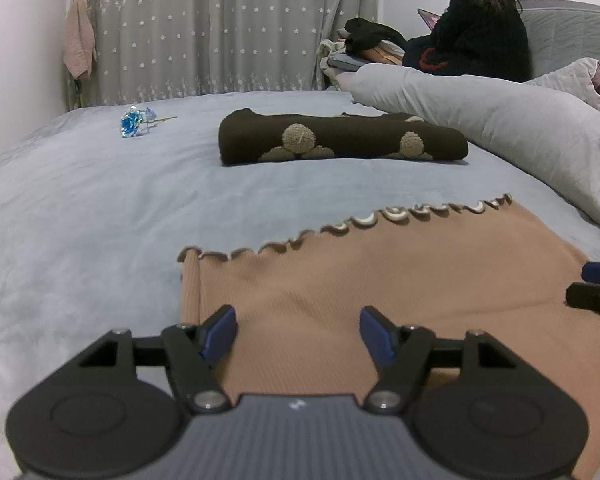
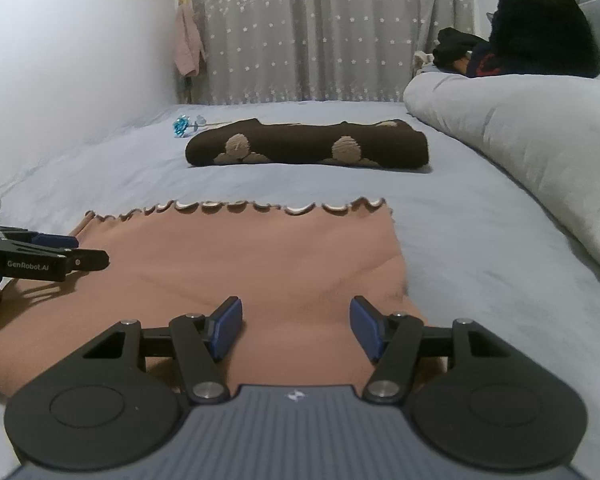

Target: Fold clothes

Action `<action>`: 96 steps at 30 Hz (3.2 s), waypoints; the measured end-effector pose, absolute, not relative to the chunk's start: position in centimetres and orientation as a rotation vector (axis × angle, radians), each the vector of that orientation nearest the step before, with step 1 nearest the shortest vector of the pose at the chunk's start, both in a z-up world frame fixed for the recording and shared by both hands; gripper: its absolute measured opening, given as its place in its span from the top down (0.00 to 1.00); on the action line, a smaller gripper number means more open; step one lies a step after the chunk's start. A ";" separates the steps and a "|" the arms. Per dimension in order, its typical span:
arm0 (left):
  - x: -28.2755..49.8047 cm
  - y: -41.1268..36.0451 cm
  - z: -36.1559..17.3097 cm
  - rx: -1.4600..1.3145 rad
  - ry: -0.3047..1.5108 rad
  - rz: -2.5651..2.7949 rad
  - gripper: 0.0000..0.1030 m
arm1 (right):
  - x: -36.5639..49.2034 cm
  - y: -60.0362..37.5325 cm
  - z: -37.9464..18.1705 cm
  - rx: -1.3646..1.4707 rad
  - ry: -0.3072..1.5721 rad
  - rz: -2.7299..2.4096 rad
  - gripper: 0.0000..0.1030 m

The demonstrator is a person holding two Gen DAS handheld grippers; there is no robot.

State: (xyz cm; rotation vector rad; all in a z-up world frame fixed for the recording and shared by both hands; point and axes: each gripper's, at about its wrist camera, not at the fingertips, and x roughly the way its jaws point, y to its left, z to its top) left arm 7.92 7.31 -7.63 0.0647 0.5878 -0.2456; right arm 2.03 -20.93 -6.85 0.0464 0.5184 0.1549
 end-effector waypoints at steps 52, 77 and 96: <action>8.3 16.5 -6.5 -0.331 0.900 -0.357 0.32 | 4.7 -31.5 -8.0 0.691 0.759 0.204 0.35; 8.8 13.3 -4.5 -0.582 0.808 -0.387 0.85 | 7.5 -29.0 -5.7 0.665 0.783 0.422 0.83; 24.4 9.7 6.2 -0.469 0.633 -0.376 0.85 | 20.0 -29.7 4.9 0.435 0.553 0.444 0.84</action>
